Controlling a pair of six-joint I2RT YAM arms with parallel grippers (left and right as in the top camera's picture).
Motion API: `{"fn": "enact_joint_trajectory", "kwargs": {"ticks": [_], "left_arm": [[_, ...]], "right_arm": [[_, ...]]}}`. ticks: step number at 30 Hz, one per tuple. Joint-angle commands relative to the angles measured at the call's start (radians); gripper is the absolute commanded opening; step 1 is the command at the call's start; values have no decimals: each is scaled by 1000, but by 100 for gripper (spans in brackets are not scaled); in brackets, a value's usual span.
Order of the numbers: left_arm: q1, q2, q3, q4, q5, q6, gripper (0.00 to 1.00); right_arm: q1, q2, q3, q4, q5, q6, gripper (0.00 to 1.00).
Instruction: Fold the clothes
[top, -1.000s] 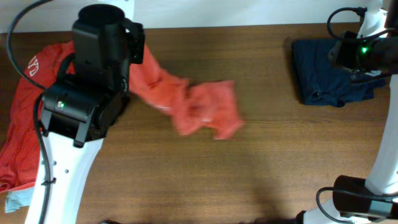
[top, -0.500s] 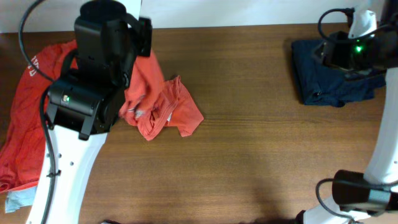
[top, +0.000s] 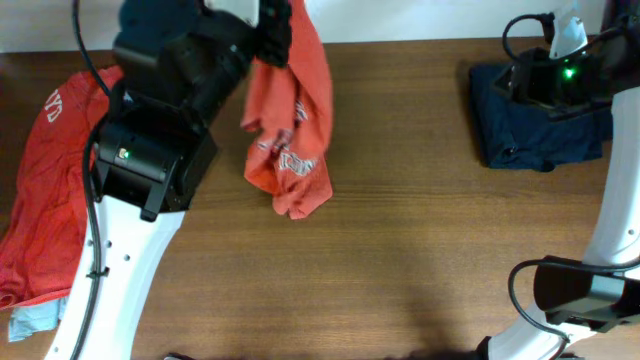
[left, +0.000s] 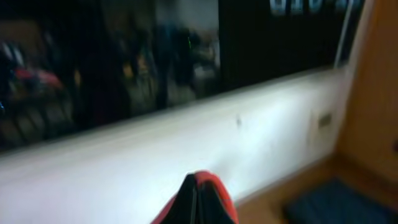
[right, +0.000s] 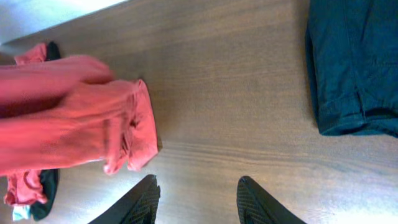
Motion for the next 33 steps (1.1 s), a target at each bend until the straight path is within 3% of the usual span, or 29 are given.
{"fn": "enact_joint_trajectory", "kwargs": {"ticks": [1, 5, 9, 22, 28, 33], "left_arm": [[5, 21, 10, -93, -121, -12, 1], [26, 40, 10, -148, -287, -13, 1], [76, 42, 10, -94, -307, -13, 1], [25, 41, 13, 365, 34, -14, 1], [-36, 26, 19, 283, 22, -13, 1], [-14, 16, 19, 115, -163, -13, 0]], "right_arm": [[8, 0, -8, -19, -25, -51, 46], [54, 14, -72, -3, -66, -82, 46], [111, 20, -187, 71, -77, -81, 46], [84, 19, -239, 154, -138, -74, 47], [43, 19, -239, 135, -182, -90, 47], [65, 19, -257, 122, -181, -162, 50]]}}
